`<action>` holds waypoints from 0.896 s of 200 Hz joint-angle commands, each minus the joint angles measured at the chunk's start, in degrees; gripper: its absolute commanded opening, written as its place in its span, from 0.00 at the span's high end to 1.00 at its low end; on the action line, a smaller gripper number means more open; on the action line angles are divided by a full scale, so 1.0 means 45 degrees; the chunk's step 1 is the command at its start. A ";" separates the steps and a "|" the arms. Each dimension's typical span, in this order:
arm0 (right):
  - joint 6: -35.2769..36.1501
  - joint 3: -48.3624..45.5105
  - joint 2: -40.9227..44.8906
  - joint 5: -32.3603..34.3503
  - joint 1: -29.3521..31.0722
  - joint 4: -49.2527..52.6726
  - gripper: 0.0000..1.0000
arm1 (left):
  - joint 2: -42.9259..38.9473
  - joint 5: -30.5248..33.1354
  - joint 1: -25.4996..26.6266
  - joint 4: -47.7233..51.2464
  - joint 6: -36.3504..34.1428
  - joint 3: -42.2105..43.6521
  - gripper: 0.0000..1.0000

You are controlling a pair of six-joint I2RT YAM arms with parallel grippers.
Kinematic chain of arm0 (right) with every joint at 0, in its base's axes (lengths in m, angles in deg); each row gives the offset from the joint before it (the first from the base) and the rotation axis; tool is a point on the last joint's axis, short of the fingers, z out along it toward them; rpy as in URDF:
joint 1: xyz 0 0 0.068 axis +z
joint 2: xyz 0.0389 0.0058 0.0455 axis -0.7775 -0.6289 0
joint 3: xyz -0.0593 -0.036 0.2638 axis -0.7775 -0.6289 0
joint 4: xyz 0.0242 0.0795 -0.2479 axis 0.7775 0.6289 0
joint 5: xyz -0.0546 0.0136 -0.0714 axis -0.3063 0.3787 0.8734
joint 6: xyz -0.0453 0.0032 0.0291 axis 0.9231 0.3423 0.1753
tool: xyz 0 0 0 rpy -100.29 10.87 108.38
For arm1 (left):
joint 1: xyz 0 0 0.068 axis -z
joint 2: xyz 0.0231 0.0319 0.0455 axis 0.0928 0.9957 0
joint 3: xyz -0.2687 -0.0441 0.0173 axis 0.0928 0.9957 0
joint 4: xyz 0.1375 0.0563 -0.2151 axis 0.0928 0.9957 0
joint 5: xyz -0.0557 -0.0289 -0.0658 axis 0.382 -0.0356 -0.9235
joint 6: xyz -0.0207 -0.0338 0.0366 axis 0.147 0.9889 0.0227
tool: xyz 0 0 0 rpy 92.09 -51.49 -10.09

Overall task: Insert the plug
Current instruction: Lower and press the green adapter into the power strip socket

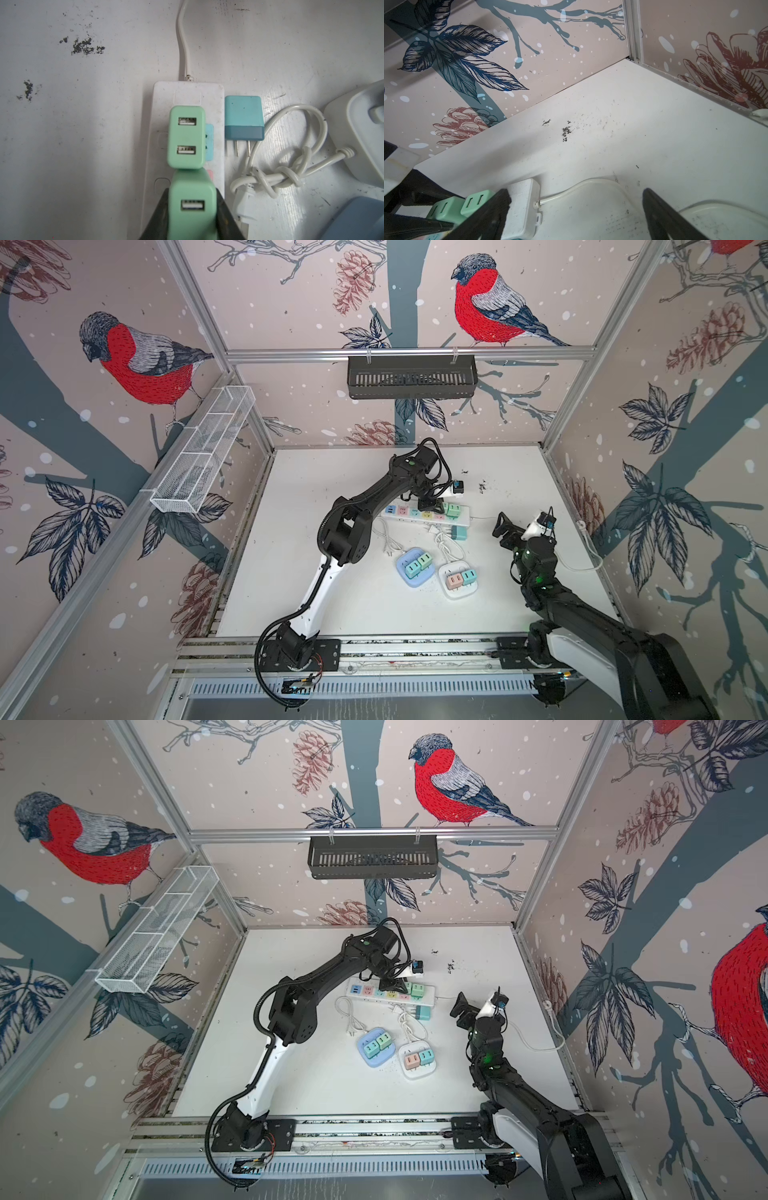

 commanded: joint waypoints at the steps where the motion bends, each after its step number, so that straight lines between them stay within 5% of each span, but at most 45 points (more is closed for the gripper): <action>1: 0.0015 -0.0023 0.0038 0.0110 0.0041 -0.0079 0.01 | 0.0212 0.0668 0.0026 0.0557 -0.0014 0.0012 1.00; 80: -0.0002 -0.0051 0.0120 0.0170 0.0046 -0.0084 0.01 | 0.0096 0.1343 0.0026 0.0852 0.0102 0.0020 1.00; 179: -0.0009 -0.0101 0.0191 0.0247 0.0081 -0.0064 0.01 | 0.0470 0.0484 0.0027 0.1188 0.0260 0.0023 1.00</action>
